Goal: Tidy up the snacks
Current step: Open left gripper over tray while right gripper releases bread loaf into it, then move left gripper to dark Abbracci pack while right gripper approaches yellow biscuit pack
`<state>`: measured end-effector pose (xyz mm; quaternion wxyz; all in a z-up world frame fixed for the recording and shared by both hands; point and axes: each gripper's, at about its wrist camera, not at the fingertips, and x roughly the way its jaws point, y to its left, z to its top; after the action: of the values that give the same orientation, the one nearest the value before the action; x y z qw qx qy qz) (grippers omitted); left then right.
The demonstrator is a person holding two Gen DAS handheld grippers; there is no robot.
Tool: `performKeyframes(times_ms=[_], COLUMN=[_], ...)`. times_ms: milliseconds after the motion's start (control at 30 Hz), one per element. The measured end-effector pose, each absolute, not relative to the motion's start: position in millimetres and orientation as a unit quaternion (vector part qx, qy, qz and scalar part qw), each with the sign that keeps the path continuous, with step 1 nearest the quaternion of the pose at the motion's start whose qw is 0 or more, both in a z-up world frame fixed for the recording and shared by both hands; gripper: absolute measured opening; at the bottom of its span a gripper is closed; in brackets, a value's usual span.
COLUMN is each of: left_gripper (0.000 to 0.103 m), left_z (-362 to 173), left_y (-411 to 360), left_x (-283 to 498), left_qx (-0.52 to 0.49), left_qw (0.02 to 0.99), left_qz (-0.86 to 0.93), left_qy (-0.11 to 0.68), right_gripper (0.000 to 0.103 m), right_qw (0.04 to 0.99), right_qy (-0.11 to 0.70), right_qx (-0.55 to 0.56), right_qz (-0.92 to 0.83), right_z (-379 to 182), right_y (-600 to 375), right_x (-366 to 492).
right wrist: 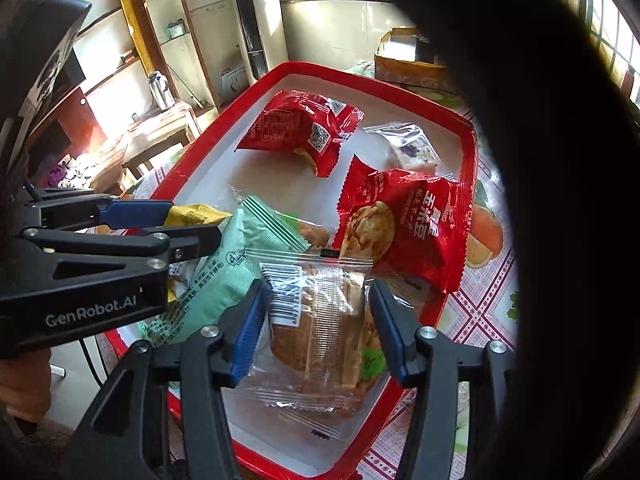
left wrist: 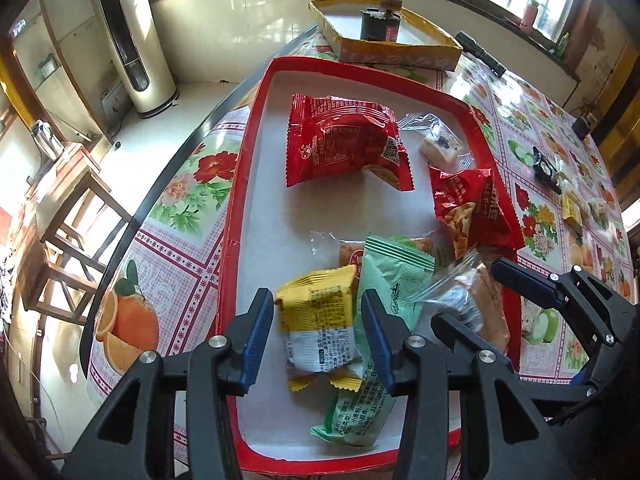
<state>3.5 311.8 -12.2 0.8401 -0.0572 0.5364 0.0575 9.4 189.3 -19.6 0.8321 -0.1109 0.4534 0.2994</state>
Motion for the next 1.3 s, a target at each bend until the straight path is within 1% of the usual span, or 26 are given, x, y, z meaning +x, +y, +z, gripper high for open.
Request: performKeyframes(times_ms=[33,200,667,967,1167,1300], left_gripper=[0.049,0.05,0.05,0.05,0.05,0.051], left_z=[-12.1,-8.0,19.1,29.3,34.2,29.6], left_y=[311.2,308.4,270.6,234.8,194.1,163.7], left_x=[3.7,1.4,-4.8,-1.2,7.8,23.2], left_qx=[-0.055,-0.052,-0.012,0.004,0.022,0.024], left_qw=[0.838,0.839,0.868,0.874,0.877,0.869], left_qz=[0.059,0.062,0.076,0.06,0.031,0.012], left_qy=[0.539,0.538,0.49,0.482,0.48,0.495], right_gripper=[0.066,0.068,0.069,0.07,0.071,0.072], right_qw=[0.833,0.837,0.851,0.865,0.875,0.879], right_qy=[0.451,0.443,0.425,0.416,0.417,0.427], right_qx=[-0.112,-0.113,-0.092,-0.071,-0.055,-0.044], right_qz=[0.299,0.302,0.295,0.272,0.24,0.207], right_z=[-18.5,-11.6,10.4,21.8,22.8,16.3], right_y=[189.6,188.8,156.3,116.8,76.5,36.4], right_x=[9.2,5.9,-1.2,-2.1,1.1,6.5])
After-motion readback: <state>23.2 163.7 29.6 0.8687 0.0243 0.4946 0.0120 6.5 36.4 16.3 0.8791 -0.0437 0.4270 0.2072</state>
